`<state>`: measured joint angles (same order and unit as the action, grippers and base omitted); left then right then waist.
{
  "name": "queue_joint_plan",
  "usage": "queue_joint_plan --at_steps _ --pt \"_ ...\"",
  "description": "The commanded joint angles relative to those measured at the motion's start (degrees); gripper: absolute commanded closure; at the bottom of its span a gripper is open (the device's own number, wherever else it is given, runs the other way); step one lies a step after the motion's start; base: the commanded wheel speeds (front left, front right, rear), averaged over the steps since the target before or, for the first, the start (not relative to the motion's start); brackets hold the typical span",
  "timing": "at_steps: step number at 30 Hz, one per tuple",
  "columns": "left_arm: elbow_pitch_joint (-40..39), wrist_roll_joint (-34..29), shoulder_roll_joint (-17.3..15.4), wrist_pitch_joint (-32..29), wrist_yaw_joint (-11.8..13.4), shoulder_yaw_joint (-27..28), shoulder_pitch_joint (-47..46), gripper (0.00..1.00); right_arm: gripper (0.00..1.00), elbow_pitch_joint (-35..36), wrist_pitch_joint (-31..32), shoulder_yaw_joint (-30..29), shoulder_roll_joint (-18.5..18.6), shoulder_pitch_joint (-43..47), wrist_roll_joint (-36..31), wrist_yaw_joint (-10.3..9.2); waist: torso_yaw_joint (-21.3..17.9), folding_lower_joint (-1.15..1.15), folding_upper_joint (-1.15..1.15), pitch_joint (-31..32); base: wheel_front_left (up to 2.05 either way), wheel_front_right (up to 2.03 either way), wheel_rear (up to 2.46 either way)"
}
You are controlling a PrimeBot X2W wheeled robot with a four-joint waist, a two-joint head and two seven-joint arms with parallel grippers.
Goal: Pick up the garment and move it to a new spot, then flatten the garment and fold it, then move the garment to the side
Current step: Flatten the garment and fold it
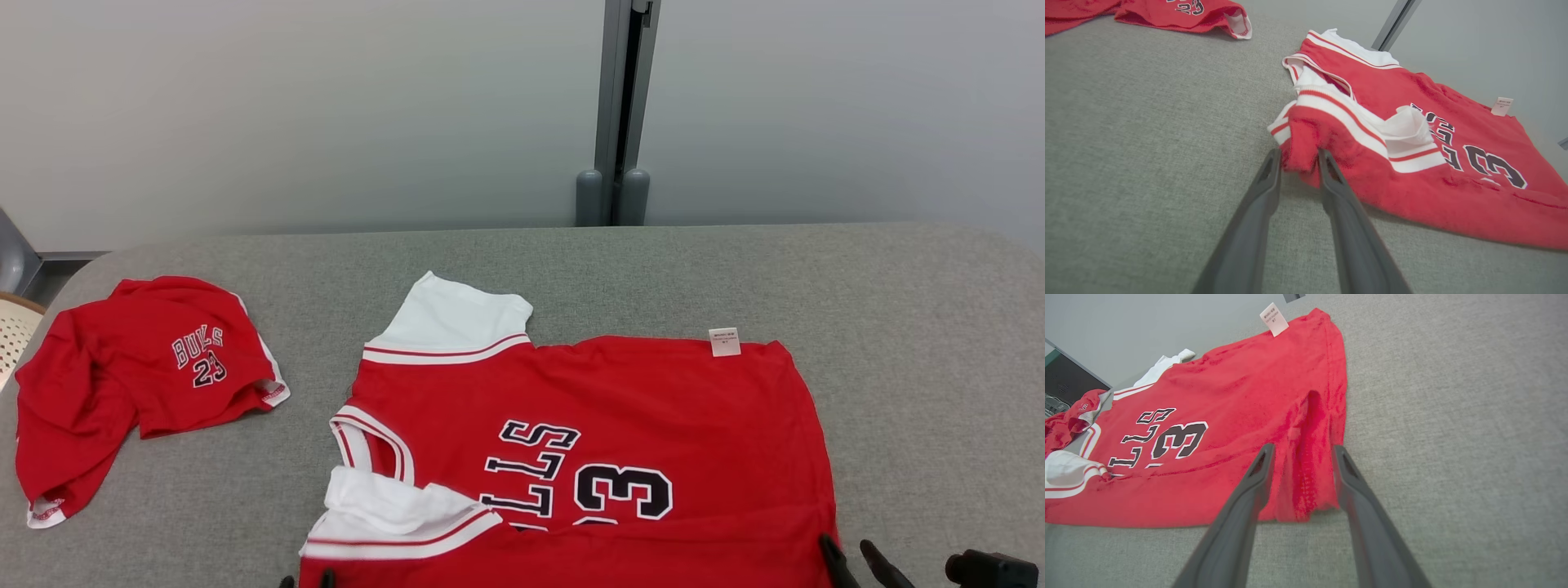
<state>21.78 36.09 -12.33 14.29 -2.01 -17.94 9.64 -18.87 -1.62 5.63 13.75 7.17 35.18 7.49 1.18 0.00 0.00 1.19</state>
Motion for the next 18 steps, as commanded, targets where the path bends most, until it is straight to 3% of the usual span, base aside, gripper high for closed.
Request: queue_joint_plan --at_steps 1,8,18 --pt "-0.34 0.15 -0.16 0.36 0.30 0.57 -0.73 0.00 0.00 0.77 -0.42 -0.62 -0.60 0.09 -0.56 0.01 -0.10 0.00 0.00 0.08 0.00 0.00 0.00" --pt "-4.13 -2.57 -1.44 0.90 1.73 3.68 -2.47 0.00 0.00 4.20 -4.98 -3.45 -1.74 -2.03 -6.15 0.01 -0.75 0.00 0.00 0.29 0.00 0.00 0.00" --pt "-12.66 -12.46 -0.62 0.97 2.89 8.25 -7.32 0.00 0.00 6.18 -11.57 -2.58 -4.50 -7.09 -11.87 0.01 -1.38 0.00 0.00 0.50 0.00 0.00 0.00"
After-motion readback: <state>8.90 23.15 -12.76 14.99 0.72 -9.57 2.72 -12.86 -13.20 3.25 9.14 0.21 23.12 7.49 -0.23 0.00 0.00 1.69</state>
